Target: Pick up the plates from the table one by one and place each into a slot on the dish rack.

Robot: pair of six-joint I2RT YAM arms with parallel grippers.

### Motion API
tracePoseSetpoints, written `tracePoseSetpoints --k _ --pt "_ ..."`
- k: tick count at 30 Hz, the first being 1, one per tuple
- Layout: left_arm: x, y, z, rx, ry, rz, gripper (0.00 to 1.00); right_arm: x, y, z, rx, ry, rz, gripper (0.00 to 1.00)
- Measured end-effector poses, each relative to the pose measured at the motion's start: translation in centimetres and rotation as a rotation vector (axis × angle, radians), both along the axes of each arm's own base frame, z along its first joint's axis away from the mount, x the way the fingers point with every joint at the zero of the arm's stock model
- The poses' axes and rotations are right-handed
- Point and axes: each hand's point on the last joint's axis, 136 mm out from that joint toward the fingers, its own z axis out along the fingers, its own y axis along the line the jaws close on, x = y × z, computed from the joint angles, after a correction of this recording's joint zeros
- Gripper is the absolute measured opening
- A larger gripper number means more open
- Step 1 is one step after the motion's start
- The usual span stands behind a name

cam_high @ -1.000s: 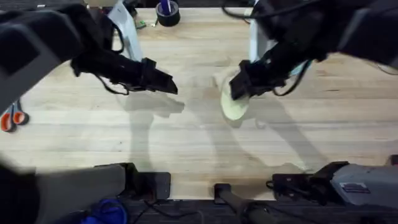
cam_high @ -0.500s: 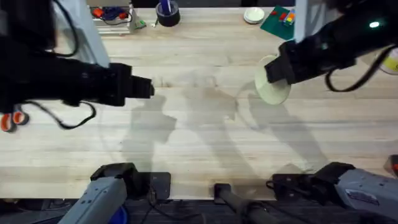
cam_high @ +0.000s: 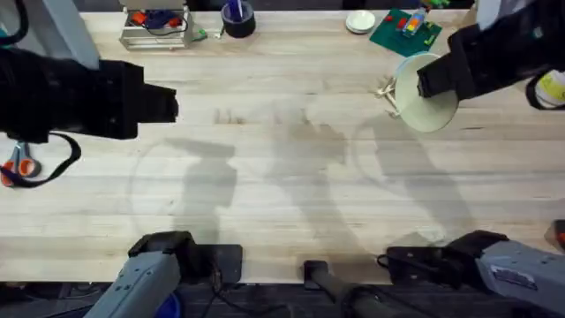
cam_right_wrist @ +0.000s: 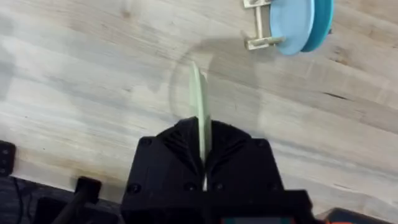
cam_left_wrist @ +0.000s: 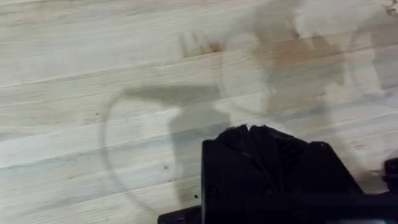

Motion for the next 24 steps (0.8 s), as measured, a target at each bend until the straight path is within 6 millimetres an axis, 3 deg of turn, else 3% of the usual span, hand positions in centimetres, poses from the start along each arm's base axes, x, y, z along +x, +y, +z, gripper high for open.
tracePoseSetpoints --k 2,5,6,9,10,12,24 --pt "0.0 0.2 0.0 0.009 0.001 0.006 0.08 0.0 -0.1 0.0 -0.007 -0.001 0.015 0.032" --pt "0.0 0.4 -0.1 0.018 0.002 0.012 0.28 0.0 -0.1 0.0 -0.024 -0.004 0.055 0.031" --pt "0.0 0.4 -0.1 0.019 0.002 0.013 0.38 0.0 -0.1 0.0 -0.031 -0.006 0.073 0.031" --pt "0.0 0.4 -0.1 0.02 0.002 0.013 0.851 0.0 -0.1 0.0 -0.053 -0.01 0.126 0.03" --pt "0.0 0.4 -0.1 0.017 0.003 0.017 0.952 0.1 -0.1 0.0 -0.06 -0.013 0.14 0.029" --pt "0.0 0.4 -0.1 0.017 0.004 0.018 0.992 0.3 -0.2 0.1 -0.07 -0.021 0.16 0.029" --pt "0.0 0.4 -0.1 0.017 0.004 0.018 0.995 2.6 -3.8 0.9 -0.047 -0.072 0.157 0.029"
